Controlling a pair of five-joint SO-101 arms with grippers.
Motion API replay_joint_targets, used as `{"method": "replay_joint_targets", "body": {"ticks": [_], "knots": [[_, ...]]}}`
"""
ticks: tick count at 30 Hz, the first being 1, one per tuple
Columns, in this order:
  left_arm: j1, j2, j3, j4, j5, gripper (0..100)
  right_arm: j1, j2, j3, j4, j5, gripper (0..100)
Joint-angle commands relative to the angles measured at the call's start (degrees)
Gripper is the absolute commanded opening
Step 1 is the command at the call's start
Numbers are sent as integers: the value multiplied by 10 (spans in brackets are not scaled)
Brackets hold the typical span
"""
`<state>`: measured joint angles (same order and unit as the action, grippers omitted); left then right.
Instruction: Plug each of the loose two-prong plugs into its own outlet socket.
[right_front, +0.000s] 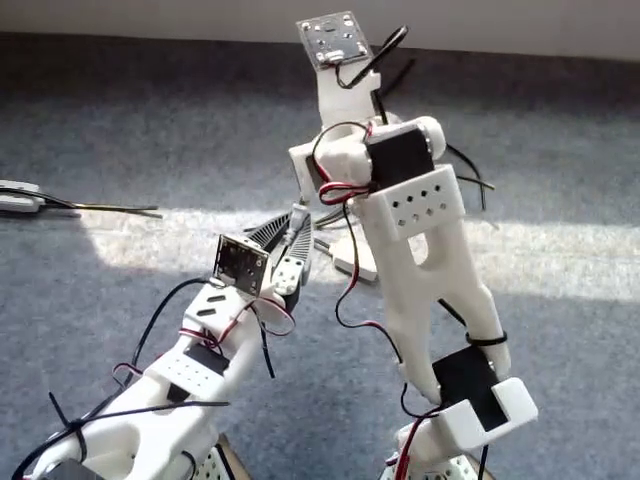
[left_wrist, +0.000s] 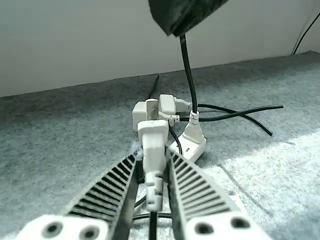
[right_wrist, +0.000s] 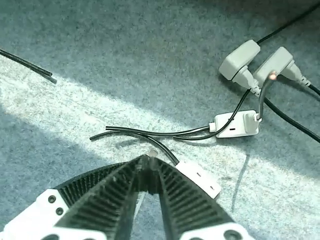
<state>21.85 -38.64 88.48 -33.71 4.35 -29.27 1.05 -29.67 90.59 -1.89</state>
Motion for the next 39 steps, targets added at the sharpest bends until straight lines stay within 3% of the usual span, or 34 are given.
{"method": "replay_joint_targets", "body": {"ticks": [1,13,39], "knots": [[4,24,-33,-15,2,7,-20,-27,-1,-3,8,9],[4,11,-29,-15,4,7,-18,91,-4,-7,7,9],[7,15,-72,-55,5,7,9,204,-3,-26,-15,9]]}}
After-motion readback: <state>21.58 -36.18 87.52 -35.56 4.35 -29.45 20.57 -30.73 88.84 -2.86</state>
